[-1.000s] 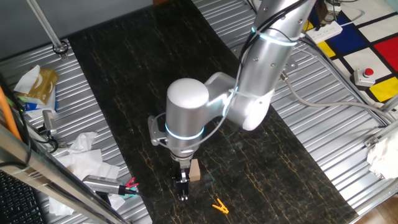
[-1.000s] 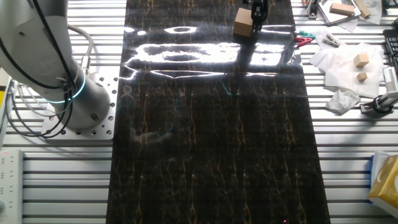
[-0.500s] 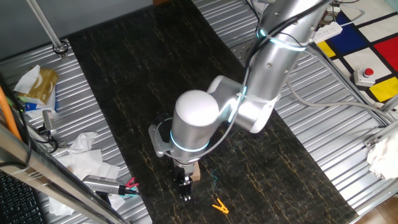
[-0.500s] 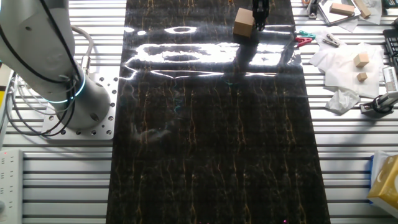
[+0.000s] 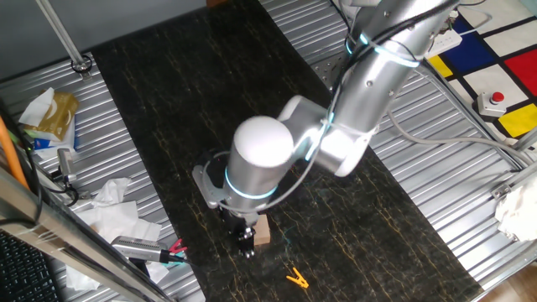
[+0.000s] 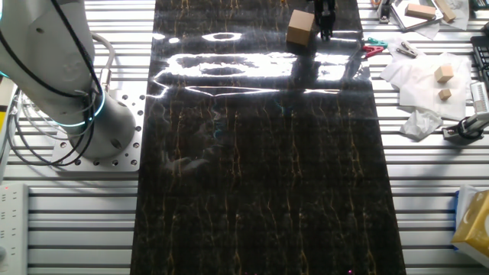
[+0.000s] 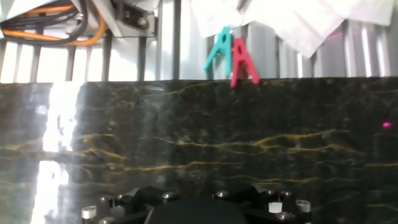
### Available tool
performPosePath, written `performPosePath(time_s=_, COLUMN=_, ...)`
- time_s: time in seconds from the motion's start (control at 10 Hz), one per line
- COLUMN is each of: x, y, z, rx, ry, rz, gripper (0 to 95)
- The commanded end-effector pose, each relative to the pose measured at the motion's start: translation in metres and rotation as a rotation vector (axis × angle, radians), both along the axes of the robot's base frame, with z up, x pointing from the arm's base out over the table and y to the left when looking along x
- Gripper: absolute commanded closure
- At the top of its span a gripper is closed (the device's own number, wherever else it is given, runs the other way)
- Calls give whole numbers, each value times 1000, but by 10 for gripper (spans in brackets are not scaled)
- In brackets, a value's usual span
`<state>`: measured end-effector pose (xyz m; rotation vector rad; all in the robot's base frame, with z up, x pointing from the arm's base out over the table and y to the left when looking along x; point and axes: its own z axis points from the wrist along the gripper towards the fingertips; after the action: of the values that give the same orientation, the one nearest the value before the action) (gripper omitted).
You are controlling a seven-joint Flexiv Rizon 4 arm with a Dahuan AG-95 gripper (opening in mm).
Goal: Use the gripper to push the small block from left to right
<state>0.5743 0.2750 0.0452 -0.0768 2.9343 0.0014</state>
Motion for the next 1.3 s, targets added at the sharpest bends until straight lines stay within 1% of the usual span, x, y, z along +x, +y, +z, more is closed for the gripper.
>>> performPosePath(time_s=0.1, x=0, y=-9, z=4, rx=3, ry=-1, rz=13, gripper=190)
performPosePath(time_s=0.3, x=-1, y=-18, z=9, rx=1, ry=-1, rz=29, gripper=190)
performPosePath(time_s=0.7, x=-6, y=-45, z=22, rx=-4, ry=-1, rz=82, gripper=190)
performPosePath(time_s=1.0, x=-11, y=-58, z=29, rx=-8, ry=-1, rz=110, gripper=190)
performPosePath(time_s=1.3, x=-13, y=-67, z=32, rx=-8, ry=-2, rz=121, gripper=190)
